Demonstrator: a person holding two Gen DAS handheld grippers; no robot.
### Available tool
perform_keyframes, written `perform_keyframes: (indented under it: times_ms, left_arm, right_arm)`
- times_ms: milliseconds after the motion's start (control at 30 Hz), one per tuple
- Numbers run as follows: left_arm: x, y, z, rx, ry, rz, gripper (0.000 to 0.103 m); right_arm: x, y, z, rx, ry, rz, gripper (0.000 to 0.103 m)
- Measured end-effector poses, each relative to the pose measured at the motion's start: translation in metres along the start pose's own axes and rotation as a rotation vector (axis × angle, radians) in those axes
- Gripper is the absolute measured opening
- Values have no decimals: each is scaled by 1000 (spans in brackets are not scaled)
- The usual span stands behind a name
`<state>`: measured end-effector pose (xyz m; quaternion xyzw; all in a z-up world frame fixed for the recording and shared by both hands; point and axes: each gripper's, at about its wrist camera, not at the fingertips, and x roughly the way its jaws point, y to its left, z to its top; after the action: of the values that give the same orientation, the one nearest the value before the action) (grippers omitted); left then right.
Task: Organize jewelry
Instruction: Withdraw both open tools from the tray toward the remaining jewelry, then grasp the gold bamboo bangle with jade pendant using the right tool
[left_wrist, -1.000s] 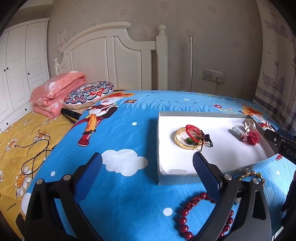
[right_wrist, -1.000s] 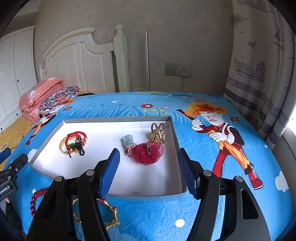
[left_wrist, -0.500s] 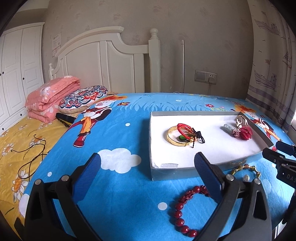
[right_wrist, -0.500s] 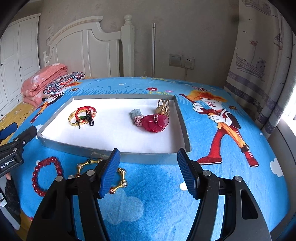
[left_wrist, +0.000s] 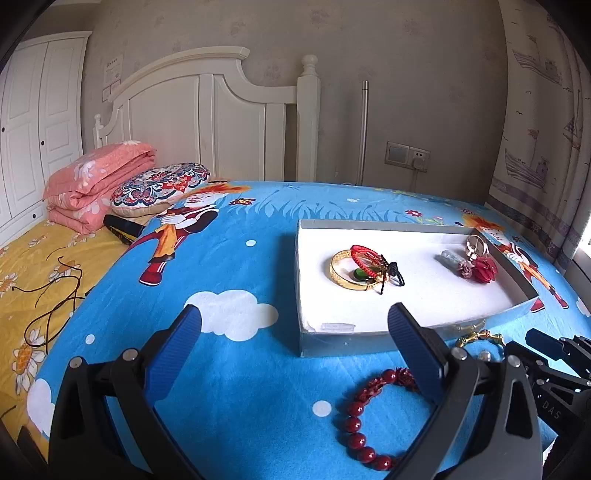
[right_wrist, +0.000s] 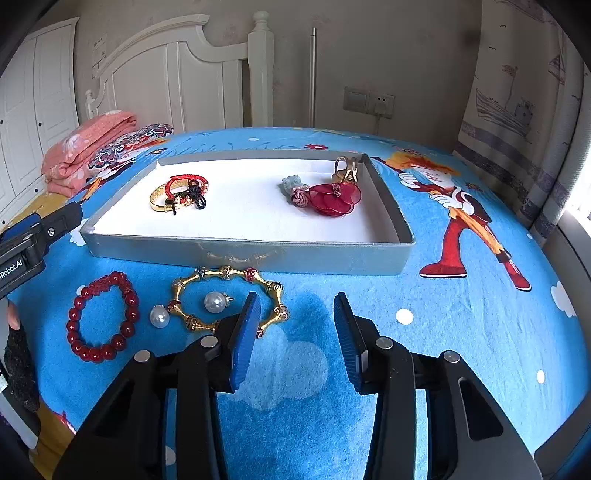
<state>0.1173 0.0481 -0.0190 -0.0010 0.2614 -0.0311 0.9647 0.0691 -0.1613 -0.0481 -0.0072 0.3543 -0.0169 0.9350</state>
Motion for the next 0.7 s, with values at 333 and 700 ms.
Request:
perform_keyframes:
  times_ms: [333,700]
  left_arm:
    - [-2,3,-1,-21,-4,-21,98]
    - [-1,3,-1,-22,4,-22,98]
  right_arm:
    - [19,9,13,-29,73,42,40]
    - [9,9,4,-40,14,78,10]
